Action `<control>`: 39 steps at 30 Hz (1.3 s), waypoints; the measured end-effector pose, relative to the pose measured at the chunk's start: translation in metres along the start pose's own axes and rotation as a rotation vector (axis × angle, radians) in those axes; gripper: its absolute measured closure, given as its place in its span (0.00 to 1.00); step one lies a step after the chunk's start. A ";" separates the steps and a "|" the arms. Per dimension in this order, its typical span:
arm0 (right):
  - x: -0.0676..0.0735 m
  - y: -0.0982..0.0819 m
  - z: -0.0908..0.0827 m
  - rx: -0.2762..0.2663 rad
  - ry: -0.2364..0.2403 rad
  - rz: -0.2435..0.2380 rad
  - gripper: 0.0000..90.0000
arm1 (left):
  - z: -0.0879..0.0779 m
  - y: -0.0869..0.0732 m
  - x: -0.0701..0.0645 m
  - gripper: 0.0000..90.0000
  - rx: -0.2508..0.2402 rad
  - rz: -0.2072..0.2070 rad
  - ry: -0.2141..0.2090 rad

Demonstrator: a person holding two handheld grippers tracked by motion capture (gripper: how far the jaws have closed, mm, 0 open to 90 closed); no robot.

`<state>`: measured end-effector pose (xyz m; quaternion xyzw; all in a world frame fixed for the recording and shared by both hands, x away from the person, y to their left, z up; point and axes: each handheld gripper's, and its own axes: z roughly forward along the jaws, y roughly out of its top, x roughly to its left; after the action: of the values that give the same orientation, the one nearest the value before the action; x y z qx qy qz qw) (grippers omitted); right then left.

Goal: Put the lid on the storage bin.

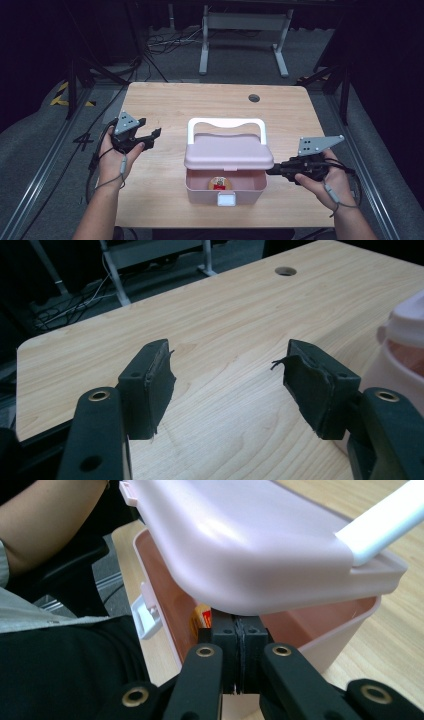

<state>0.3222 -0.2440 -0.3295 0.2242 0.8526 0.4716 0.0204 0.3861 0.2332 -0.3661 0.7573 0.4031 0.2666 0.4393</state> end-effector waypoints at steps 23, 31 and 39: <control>0.004 -0.003 0.010 0.195 0.004 -0.010 0.99 | 0.017 -0.015 0.008 0.40 0.050 -0.015 -0.003; 0.007 -0.004 0.013 0.254 0.010 0.000 0.98 | 0.019 -0.016 0.008 0.40 0.061 -0.010 -0.010; 0.007 -0.006 0.014 0.293 0.020 0.014 0.97 | 0.019 -0.016 0.008 0.39 0.067 -0.013 -0.012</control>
<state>0.3171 -0.2327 -0.3406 0.2263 0.9108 0.3444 -0.0243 0.3986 0.2361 -0.3885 0.7705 0.4141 0.2456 0.4177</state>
